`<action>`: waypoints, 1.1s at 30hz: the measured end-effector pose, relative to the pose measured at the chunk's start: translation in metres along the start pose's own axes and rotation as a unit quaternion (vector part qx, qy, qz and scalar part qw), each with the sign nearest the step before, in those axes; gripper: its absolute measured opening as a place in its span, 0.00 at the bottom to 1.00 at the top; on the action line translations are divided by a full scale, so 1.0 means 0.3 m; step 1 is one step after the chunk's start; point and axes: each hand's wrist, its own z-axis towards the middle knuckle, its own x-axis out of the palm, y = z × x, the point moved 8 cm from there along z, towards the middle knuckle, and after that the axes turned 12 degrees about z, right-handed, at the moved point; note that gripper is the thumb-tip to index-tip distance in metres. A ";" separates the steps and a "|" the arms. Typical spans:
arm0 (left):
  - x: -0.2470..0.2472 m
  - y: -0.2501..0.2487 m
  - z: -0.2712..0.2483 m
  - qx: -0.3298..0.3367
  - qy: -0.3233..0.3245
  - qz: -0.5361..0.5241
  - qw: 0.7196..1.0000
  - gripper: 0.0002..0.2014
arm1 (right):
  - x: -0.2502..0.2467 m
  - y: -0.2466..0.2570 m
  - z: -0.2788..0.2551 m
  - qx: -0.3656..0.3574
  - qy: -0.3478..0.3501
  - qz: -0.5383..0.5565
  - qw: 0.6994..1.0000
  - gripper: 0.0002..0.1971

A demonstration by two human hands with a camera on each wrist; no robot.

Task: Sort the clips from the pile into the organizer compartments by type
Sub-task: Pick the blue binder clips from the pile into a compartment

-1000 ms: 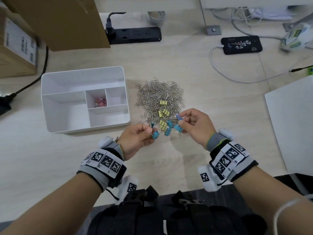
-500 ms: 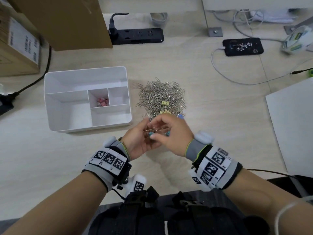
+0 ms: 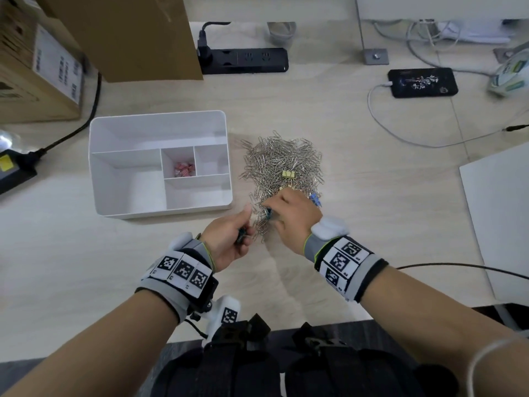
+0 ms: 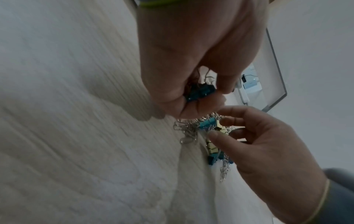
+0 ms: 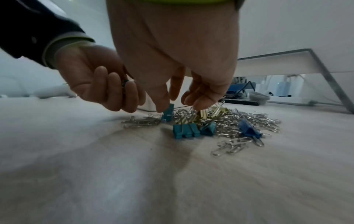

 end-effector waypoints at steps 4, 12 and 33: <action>-0.007 -0.005 0.010 0.032 -0.024 0.029 0.999 0.07 | 0.025 -0.004 0.027 -0.018 0.016 -0.030 0.999 0.18; 0.010 -0.022 0.008 0.074 -0.037 0.042 0.996 0.05 | -0.038 -0.032 0.014 0.020 -0.021 0.058 0.998 0.03; 0.039 -0.054 0.024 0.083 -0.029 0.056 0.995 0.04 | -0.181 -0.160 -0.060 0.164 -0.075 0.093 0.979 0.07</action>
